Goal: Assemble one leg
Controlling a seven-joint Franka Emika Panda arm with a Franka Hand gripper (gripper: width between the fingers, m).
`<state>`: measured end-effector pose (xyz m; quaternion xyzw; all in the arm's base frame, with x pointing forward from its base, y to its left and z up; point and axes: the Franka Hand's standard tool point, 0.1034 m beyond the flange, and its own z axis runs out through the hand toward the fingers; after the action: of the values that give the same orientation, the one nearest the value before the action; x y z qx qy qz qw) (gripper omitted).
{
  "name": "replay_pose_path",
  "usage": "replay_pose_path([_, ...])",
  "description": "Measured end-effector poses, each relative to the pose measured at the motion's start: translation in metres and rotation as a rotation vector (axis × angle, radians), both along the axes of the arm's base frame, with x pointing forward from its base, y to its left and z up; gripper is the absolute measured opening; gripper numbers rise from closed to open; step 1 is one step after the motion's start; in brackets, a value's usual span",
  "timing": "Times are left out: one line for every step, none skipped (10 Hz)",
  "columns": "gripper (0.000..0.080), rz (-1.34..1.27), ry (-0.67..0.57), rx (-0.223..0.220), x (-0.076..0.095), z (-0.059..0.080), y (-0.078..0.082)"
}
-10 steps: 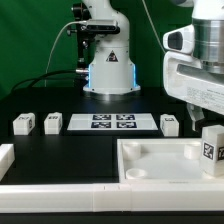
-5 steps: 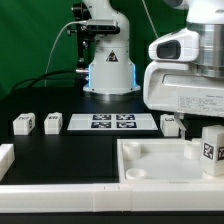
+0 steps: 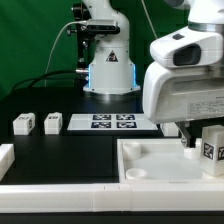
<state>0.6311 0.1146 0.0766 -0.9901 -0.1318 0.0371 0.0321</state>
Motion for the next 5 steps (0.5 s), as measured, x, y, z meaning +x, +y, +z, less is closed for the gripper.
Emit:
replay_pose_path([0.0649, 0.090, -0.005, 0.004, 0.0002, 0.0000, -0.0015])
replay_pose_path([0.0649, 0.142, -0.008, 0.007, 0.0003, 0.0000, -0.0015])
replay_pose_path([0.0649, 0.121, -0.007, 0.005, 0.0002, 0.0000, -0.0009])
replay_pose_path([0.0511, 0.121, -0.007, 0.005, 0.0003, 0.0000, -0.0013])
replay_pose_path([0.0511, 0.121, -0.007, 0.005, 0.0003, 0.0000, -0.0014])
